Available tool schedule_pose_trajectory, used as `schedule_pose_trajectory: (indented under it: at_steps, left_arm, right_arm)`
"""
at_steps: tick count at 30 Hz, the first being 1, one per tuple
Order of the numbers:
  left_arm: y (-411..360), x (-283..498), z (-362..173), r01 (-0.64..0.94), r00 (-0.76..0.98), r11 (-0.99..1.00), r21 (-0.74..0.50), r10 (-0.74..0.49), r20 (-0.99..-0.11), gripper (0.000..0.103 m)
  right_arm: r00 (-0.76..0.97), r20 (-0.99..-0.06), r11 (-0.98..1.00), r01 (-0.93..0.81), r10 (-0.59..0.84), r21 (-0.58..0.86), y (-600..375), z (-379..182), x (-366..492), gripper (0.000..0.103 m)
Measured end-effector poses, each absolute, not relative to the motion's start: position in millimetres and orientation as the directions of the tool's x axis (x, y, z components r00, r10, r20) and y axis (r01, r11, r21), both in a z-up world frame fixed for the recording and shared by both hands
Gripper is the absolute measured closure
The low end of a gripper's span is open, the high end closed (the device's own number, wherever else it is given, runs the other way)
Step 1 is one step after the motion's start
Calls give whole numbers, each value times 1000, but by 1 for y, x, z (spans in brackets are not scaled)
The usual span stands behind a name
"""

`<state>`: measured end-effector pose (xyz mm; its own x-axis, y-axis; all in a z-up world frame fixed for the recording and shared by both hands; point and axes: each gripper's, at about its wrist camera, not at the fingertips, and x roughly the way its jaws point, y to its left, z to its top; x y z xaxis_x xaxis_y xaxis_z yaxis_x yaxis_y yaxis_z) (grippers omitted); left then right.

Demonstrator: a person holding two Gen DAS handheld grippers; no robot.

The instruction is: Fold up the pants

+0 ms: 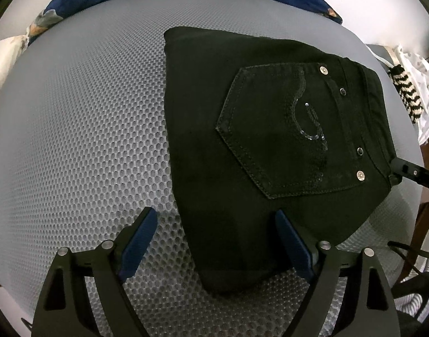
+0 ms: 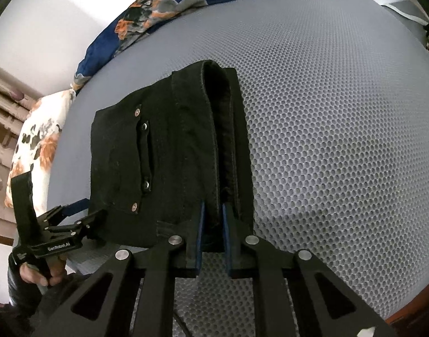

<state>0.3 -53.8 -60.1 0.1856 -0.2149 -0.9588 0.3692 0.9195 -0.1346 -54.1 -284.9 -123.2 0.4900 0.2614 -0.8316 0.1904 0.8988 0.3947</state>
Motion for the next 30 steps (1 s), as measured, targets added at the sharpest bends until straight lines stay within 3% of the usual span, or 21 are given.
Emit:
schedule_pose_trajectory:
  at_steps: [9, 13, 21, 30]
  left_arm:
    - [-38, 11, -43, 361, 238, 926, -110, -205, -949, 17]
    - [-32, 17, -40, 348, 250, 933, -95, -190, -950, 17]
    - [-24, 19, -51, 335, 221, 935, -114, -196, -956, 17]
    - [-19, 32, -57, 323, 144, 921, -220, -277, -950, 17]
  right_arm:
    - [470, -859, 930, 184, 200, 317, -283, -113, -43, 72]
    - [482, -858, 931, 201, 177, 305, -289, -111, -35, 51]
    - [462, -843, 903, 176, 276, 393, -301, -122, -13, 51]
    - [428, -801, 850, 126, 418, 511, -315, -136, 1, 51]
